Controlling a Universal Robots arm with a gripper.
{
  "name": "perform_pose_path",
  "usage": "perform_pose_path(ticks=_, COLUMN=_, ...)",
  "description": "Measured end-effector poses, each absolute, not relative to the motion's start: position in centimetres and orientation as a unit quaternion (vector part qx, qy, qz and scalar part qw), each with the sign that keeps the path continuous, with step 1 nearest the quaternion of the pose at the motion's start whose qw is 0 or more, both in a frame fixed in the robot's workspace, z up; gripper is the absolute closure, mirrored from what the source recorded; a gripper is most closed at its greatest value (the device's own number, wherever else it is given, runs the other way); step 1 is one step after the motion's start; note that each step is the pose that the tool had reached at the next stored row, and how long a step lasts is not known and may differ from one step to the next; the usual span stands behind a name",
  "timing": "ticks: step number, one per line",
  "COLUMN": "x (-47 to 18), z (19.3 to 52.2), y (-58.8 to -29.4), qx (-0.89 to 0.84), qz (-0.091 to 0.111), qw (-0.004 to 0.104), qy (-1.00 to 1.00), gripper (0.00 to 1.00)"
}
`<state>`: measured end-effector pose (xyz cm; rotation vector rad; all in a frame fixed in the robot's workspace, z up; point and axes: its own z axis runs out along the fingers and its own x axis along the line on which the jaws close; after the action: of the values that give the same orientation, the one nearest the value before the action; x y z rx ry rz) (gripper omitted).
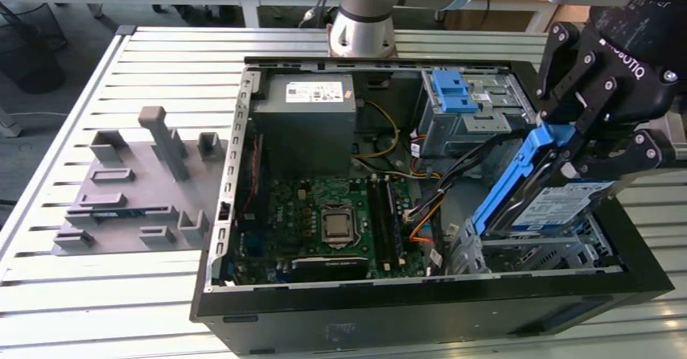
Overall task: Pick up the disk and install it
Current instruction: 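Insert the disk into the insertion slot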
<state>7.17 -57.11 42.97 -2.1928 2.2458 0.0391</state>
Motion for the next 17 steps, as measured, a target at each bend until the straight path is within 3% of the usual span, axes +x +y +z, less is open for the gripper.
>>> perform_pose_path(ticks=17, x=7.2, z=41.8, y=-57.1, qx=-0.699, qz=0.012, qw=0.001, qy=0.715, gripper=0.64)
